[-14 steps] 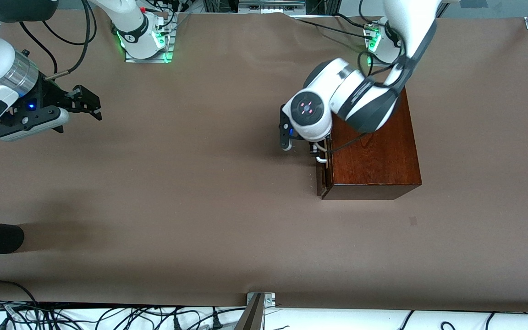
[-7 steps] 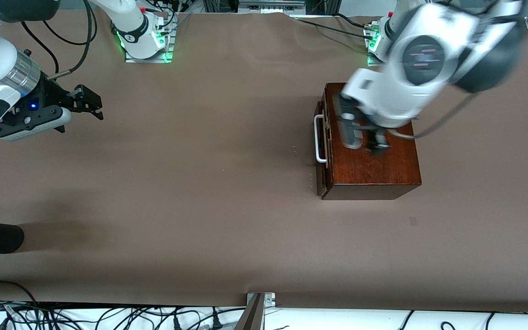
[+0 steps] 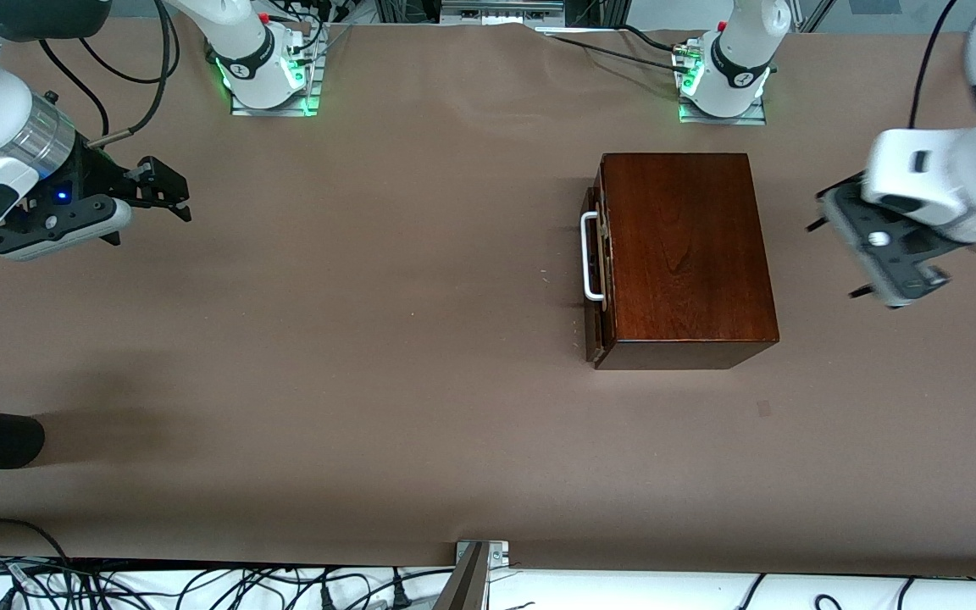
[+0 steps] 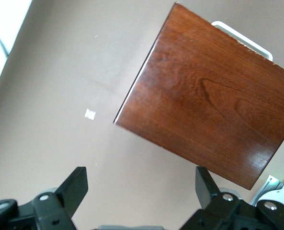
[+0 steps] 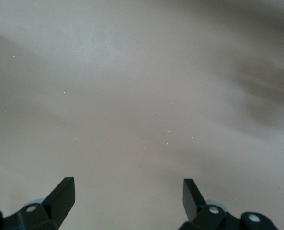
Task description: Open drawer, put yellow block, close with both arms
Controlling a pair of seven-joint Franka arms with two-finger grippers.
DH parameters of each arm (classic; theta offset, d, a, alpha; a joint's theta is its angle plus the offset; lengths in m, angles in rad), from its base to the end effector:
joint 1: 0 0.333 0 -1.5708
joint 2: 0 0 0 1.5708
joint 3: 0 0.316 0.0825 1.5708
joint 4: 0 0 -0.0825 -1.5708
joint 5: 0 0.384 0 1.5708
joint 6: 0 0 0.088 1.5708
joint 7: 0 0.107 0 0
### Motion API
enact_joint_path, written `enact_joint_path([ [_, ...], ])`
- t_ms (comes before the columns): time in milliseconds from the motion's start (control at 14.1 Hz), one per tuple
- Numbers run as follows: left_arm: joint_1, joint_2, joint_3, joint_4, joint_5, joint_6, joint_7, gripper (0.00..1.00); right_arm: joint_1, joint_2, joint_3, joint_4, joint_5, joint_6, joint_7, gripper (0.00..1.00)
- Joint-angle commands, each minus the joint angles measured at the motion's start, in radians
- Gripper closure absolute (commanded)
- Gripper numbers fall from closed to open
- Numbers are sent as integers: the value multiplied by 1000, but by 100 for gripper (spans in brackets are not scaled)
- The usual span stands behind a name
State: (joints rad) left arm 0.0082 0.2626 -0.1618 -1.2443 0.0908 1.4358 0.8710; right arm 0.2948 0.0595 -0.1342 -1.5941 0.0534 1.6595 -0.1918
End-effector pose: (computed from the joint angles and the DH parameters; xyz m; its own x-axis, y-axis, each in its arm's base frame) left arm 0.6154 -0.0692 0.6124 0.5282 -0.8452 -0.0809 -0.8470 -0.5313 0.0204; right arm 0.5705 0.1000 0.5879 0.9400 0.3408 0.0149 0.3411 -0.9390 -0.0432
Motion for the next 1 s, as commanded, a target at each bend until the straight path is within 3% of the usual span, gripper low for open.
enact_joint_path([
  [0, -48, -136, 56, -151, -17, 76, -165, 0, 6, 3, -1, 17, -12, -17, 17, 0],
  [427, -48, -285, 134, -346, -137, 187, -789, 0, 6, 3, -1, 22, -1, -4, 20, 0],
  [924, -51, -339, 159, -475, -121, 193, -877, 0, -14, 5, -12, 22, 0, -4, 21, 0],
])
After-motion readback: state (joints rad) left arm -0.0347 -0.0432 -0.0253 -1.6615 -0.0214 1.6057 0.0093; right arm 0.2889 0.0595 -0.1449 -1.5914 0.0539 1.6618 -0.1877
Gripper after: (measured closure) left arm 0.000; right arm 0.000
